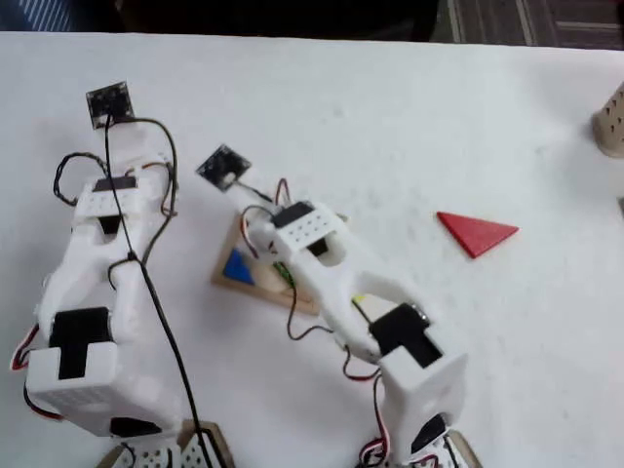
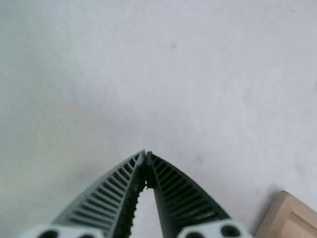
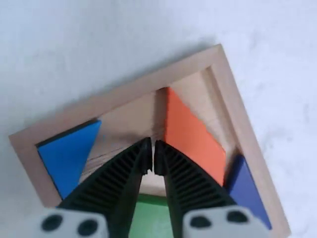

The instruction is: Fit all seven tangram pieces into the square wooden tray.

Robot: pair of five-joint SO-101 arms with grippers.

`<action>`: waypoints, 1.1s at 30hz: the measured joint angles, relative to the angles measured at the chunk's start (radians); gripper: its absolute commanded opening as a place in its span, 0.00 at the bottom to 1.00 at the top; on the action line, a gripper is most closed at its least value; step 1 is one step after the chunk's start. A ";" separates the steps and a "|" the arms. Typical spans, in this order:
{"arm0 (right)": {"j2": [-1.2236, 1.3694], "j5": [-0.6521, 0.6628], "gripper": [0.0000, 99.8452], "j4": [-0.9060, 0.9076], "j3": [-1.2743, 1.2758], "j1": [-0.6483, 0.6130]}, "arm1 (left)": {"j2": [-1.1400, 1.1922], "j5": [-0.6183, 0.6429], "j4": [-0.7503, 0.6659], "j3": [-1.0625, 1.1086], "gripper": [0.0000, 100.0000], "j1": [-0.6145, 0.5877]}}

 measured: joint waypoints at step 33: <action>0.017 0.000 0.02 0.114 -0.074 0.118 | 0.000 0.000 0.000 0.000 0.02 0.000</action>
